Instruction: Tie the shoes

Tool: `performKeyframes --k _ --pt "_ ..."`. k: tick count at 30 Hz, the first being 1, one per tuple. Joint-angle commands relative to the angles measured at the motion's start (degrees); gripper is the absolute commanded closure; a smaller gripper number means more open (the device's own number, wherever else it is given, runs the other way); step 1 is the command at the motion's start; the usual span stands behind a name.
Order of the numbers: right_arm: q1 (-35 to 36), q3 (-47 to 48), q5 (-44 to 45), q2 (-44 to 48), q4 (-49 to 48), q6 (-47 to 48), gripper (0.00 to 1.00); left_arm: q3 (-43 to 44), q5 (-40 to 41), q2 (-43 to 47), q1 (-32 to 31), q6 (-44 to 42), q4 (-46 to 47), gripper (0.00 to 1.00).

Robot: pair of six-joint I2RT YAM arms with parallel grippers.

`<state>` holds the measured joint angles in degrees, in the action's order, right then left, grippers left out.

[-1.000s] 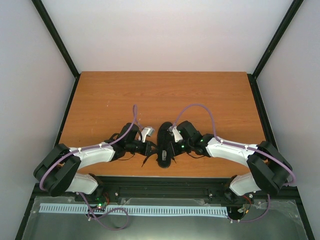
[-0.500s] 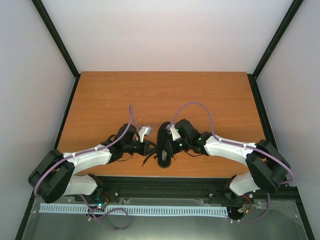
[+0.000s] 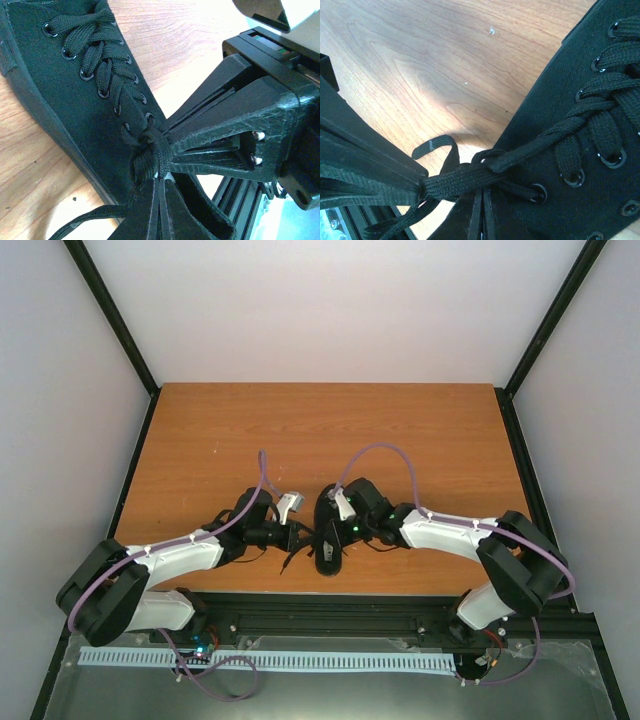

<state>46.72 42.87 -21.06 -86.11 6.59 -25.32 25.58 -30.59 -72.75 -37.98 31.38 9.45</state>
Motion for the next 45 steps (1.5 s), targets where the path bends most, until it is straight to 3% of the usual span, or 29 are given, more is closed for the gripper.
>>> performKeyframes --k 1,11,18,21,24,33,45 --pt "1.0 1.5 0.7 -1.1 -2.9 -0.3 0.97 -0.2 -1.1 0.3 0.4 0.3 2.7 0.99" --pt "1.0 0.5 3.0 -0.5 -2.5 -1.1 0.97 -0.3 -2.5 -1.0 0.4 0.2 2.9 0.98" --pt "1.0 -0.6 3.6 1.2 -1.8 -1.7 0.97 1.1 1.4 2.5 0.4 -0.9 -0.9 0.76" --pt "1.0 -0.8 3.7 1.3 -1.4 -1.5 0.97 1.8 4.4 4.6 0.9 -0.6 -3.1 0.61" --pt "1.0 -0.8 3.5 1.3 -1.4 -1.4 0.97 3.1 6.3 4.9 1.6 0.0 -5.6 0.54" --pt "1.0 -0.8 3.3 1.4 -1.5 -1.2 0.97 6.8 4.7 -3.2 2.1 1.0 -6.5 0.61" --pt "1.0 -0.8 3.1 1.1 -1.6 -1.0 0.97 6.6 0.0 -4.8 2.1 0.1 -3.1 0.69"
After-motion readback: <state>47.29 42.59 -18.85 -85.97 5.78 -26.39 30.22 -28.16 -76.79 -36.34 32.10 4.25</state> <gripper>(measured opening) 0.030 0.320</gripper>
